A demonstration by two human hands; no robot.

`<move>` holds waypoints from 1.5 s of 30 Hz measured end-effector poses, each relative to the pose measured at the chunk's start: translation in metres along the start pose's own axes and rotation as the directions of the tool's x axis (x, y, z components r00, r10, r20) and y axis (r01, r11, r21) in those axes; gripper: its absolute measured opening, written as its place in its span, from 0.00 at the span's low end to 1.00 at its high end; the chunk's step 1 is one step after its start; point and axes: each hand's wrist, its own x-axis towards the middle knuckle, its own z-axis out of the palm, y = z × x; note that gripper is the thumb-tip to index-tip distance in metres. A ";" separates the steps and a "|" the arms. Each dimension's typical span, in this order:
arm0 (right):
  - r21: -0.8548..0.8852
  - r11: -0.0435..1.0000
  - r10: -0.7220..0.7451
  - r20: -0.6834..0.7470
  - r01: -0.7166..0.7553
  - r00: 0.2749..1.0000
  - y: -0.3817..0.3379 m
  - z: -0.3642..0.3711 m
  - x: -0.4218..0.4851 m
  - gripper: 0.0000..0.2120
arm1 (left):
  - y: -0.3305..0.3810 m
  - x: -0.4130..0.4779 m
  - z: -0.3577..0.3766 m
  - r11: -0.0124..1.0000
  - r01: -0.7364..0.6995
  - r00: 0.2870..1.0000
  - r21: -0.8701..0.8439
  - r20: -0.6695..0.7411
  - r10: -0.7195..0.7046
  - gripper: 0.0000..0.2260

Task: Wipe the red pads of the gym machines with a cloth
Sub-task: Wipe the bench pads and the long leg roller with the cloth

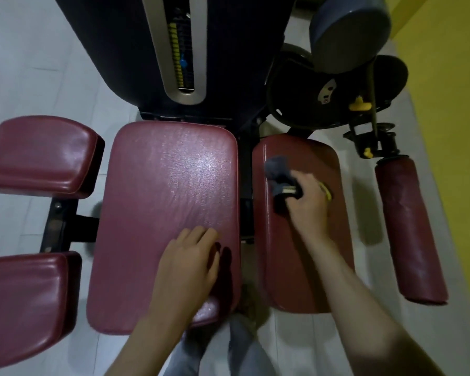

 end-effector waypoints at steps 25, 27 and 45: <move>-0.203 0.918 -0.330 0.092 0.342 0.939 0.011 0.051 0.159 0.18 | 0.067 0.102 0.059 0.899 0.418 0.900 0.131 -0.193 -0.390 0.07; -0.139 0.921 -0.356 0.081 0.364 0.931 0.020 0.044 0.128 0.16 | 0.069 0.105 0.060 0.883 0.456 0.879 0.113 -0.210 -0.427 0.07; -0.132 0.906 -0.379 0.167 0.401 0.910 0.024 0.028 0.091 0.19 | 0.065 0.106 0.070 0.904 0.405 0.898 0.135 -0.247 -0.365 0.02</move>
